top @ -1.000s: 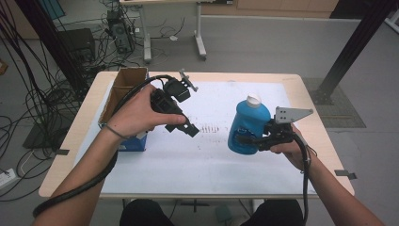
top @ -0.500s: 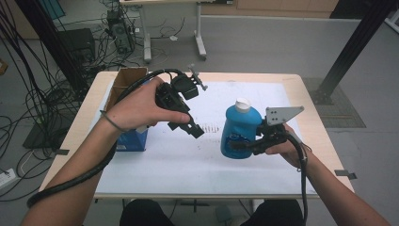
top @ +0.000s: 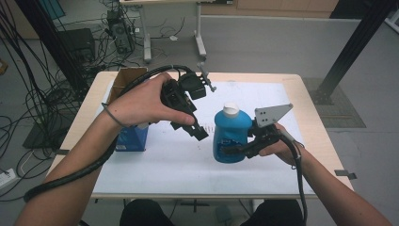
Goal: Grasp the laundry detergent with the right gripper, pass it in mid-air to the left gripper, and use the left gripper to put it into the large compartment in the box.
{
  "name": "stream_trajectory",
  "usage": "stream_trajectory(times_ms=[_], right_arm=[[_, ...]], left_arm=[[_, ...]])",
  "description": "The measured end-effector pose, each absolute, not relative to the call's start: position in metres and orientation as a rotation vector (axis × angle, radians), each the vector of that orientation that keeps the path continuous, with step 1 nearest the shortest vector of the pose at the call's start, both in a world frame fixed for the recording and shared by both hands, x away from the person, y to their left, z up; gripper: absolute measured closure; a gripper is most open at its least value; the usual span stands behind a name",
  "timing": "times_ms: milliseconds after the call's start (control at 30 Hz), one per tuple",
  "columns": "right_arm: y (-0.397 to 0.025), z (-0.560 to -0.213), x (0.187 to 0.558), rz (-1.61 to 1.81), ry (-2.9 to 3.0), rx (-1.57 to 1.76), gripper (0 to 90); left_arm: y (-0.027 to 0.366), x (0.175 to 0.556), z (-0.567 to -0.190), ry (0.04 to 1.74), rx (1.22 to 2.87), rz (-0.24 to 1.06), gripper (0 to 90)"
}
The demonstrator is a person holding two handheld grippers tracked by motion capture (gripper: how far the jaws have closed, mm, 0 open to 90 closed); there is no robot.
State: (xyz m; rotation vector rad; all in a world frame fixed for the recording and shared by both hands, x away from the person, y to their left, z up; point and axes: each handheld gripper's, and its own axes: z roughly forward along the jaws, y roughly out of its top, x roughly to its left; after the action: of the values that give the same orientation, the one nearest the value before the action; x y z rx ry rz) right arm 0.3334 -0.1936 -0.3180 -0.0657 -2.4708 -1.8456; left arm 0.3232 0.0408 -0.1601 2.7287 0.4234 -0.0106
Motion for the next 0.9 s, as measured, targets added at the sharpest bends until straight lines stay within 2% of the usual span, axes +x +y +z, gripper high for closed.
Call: stream_trajectory(times_ms=[900], right_arm=[[-0.172,-0.307,0.328,-1.825,-2.460,0.042,43.4]], left_arm=[[0.004,0.310,-0.146,0.266,2.806,-0.005,11.8]])
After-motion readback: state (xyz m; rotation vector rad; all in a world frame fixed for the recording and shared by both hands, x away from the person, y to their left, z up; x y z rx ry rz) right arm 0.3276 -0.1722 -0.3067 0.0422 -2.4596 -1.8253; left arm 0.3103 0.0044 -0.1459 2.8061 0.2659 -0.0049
